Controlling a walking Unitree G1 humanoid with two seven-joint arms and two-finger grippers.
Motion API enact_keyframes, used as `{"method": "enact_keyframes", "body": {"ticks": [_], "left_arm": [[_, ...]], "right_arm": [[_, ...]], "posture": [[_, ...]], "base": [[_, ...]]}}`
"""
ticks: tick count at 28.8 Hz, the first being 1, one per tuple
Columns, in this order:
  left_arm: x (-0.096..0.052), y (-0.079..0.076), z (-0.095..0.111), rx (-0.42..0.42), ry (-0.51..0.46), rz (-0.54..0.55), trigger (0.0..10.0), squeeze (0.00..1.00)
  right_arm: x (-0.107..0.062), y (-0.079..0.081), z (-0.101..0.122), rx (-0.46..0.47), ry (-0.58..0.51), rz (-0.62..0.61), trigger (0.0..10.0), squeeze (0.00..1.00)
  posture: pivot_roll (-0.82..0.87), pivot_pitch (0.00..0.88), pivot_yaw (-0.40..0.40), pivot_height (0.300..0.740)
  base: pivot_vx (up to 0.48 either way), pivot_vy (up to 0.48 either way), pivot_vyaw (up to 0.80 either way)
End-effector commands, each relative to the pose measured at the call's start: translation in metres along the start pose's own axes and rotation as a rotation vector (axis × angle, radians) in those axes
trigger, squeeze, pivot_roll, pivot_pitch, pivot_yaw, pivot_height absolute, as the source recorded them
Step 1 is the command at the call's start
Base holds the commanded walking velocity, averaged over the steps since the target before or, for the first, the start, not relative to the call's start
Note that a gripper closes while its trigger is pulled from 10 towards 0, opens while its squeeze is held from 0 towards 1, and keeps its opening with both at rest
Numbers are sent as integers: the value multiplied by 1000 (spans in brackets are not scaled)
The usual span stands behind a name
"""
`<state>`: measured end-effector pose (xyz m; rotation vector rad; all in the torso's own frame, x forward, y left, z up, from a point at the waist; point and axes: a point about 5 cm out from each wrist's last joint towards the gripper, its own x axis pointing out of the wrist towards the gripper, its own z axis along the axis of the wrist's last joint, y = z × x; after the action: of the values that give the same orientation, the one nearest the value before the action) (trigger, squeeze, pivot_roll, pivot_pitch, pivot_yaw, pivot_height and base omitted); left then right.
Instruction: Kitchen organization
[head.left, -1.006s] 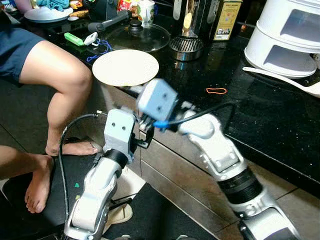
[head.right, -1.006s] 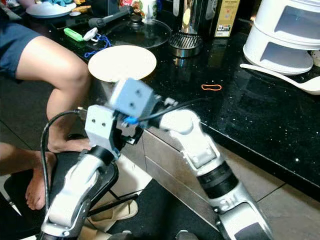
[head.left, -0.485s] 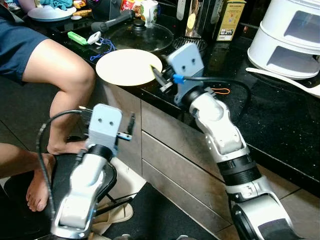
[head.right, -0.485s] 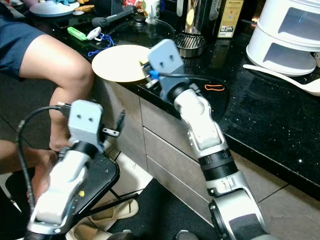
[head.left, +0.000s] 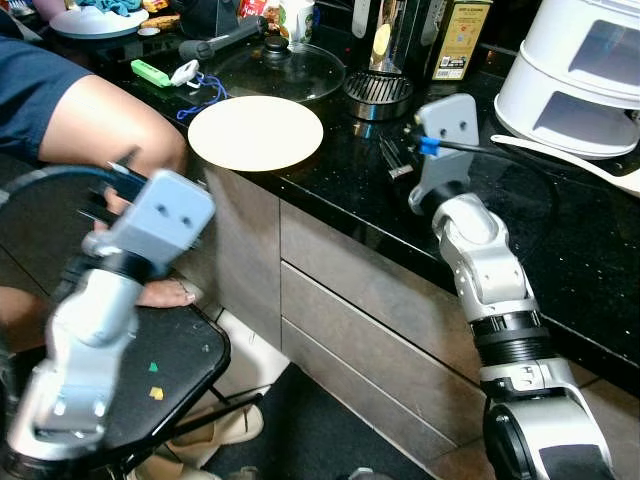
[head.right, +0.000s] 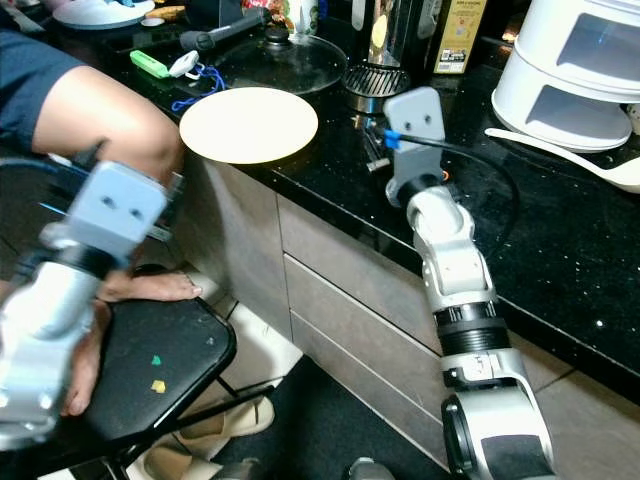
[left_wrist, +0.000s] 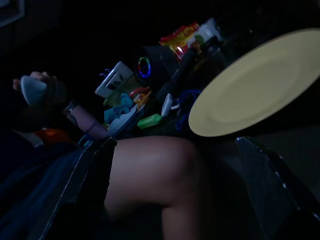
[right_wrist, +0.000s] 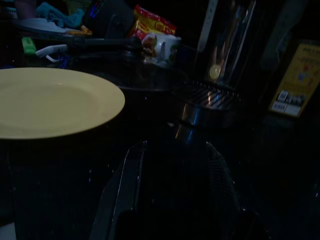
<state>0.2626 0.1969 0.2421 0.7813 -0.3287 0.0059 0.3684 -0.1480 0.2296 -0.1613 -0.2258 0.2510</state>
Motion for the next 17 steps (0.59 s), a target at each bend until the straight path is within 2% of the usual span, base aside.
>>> {"method": "enact_keyframes", "body": {"ticks": [1,3,6,7,11,14,17], "left_arm": [[-2,2,-8,42,23,-27,10000,0],[-3,3,-13,52,36,-44,10000,0],[-2,7,-34,94,96,-122,10000,0],[-2,7,-34,94,96,-122,10000,0],[6,19,-52,123,130,-171,10000,0],[11,14,-57,141,134,-208,10000,0],[24,-2,-57,141,98,-293,10000,0]], "right_arm": [[-1,-1,0,25,-9,-3,10000,0],[-1,0,0,26,-11,-3,10000,0],[0,1,1,21,-16,-2,10000,0],[0,1,1,21,-16,-2,10000,0],[-2,-3,2,22,-20,-8,10000,0],[-3,-5,2,24,-22,-12,10000,0],[-5,-9,2,20,-23,-24,10000,0]], "posture": [[82,103,-57,740],[80,103,-57,740],[78,114,-57,740],[78,114,-57,740],[72,119,-51,740],[68,121,-49,740],[61,122,-44,740]], "base": [[0,0,0],[0,0,0],[0,0,0],[0,0,0],[0,0,0],[0,0,0],[0,0,0]]}}
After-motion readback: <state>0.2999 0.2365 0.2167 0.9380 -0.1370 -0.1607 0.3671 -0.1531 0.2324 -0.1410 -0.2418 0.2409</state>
